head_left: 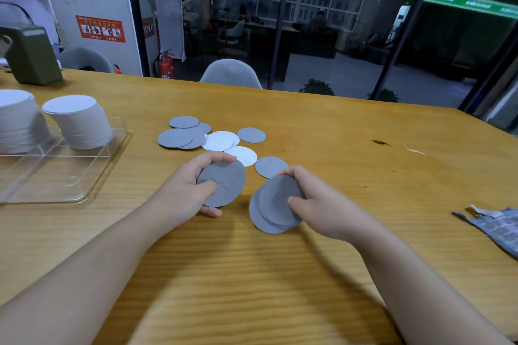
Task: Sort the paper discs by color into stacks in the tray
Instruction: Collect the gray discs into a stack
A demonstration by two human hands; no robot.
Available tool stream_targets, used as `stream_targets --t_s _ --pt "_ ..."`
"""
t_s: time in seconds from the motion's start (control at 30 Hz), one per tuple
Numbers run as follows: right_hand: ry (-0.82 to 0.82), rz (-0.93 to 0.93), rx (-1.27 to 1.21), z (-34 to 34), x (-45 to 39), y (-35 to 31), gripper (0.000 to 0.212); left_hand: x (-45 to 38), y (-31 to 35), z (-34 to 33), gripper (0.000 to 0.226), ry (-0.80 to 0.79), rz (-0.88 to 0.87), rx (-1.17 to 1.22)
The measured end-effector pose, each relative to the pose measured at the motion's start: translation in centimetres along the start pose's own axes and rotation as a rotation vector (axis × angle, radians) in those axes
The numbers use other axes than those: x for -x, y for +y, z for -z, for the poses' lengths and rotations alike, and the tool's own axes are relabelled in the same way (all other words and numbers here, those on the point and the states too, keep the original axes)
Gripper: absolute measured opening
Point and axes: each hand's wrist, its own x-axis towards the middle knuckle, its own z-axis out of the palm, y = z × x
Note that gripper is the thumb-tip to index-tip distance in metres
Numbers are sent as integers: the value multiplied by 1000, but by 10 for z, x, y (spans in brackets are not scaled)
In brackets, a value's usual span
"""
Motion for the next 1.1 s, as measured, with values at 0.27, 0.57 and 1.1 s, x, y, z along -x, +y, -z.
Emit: stream_targets --t_s 0.27,0.57,1.1 --pt "187 168 -208 -34 -45 -16 26 -2 -6 3 29 -55 -57 100" --pt "287 269 101 -40 -70 -14 33 -8 -10 13 60 5 -121 24" --pt "36 -245 268 8 -104 35 43 -5 0 52 62 67 -75 -455"
